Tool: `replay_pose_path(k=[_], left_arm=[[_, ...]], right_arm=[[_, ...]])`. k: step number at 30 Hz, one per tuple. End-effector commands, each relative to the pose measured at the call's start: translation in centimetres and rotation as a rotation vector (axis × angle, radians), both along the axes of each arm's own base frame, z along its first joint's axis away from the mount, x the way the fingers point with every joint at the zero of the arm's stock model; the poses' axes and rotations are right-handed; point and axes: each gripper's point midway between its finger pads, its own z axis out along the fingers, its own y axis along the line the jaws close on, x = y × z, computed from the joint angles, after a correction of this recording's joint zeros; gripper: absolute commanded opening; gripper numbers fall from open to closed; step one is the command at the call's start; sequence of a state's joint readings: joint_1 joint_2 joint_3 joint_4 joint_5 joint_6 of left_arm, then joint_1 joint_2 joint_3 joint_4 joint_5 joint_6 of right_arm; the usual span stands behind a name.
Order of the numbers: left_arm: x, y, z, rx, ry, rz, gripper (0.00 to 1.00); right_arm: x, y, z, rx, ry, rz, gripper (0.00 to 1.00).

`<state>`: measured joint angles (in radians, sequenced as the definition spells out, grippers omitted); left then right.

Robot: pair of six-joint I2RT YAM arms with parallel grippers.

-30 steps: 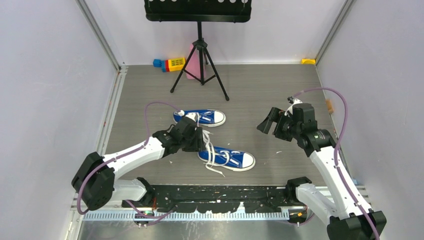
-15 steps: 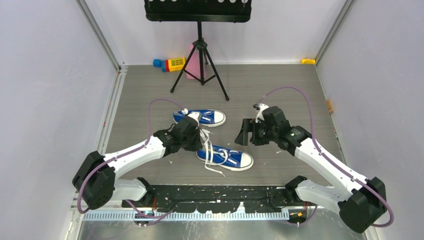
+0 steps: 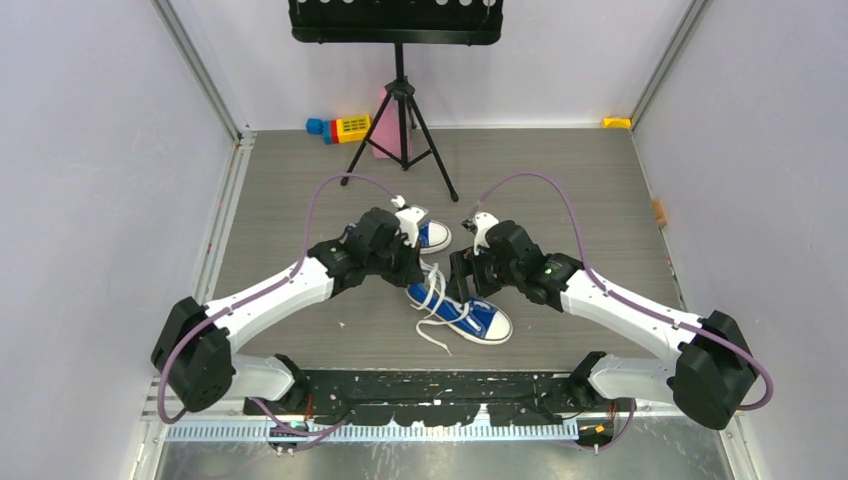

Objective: Tie the shoes

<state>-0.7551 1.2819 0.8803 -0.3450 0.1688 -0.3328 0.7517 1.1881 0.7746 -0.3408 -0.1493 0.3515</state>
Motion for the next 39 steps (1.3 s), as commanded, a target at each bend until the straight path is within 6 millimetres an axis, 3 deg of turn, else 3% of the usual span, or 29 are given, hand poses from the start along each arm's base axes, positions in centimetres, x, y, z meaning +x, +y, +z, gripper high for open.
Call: replay_pose_path(k=[1,8,16,24,29,33,37,39], left_arm=[[0.4,-3.9,2.9,-0.126,-0.012,-0.138,0.0],[1.8,-5.5,2.4,-0.12,0.004,-0.151,0.0],[2.4,-6.5,0.2,-0.101,0.055,-0.153,0.0],[2.7,-6.1,-0.8,-0.064,0.063,-0.128,0.02],[2.7,-5.7,-1.1,-0.049,0.068,-0.107,0.1],[2.8,-5.0,-0.8,-0.029,0.062,-0.08,0.21],[3.2,-3.7,0.6,-0.009,0.016,-0.017,0.36],[3.6,-2.9,1.7,-0.003,-0.006,0.012,0.39]], right_arm=[[2.1,0.5,3.0,0.048,-0.166,-0.005,0.82],[2.4,-1.0,1.7,-0.009,-0.174,-0.062,0.78],[2.3,-2.9,-0.1,-0.067,-0.147,-0.149,0.81],[2.2,-3.4,-2.2,-0.128,-0.108,-0.156,0.7],[1.9,-2.7,-3.0,-0.126,-0.072,-0.125,0.71],[1.6,-2.2,-3.1,-0.113,-0.057,-0.106,0.76],[1.6,-2.2,-3.6,-0.125,-0.043,-0.106,0.76],[1.8,-2.0,-3.9,-0.132,-0.036,-0.103,0.76]])
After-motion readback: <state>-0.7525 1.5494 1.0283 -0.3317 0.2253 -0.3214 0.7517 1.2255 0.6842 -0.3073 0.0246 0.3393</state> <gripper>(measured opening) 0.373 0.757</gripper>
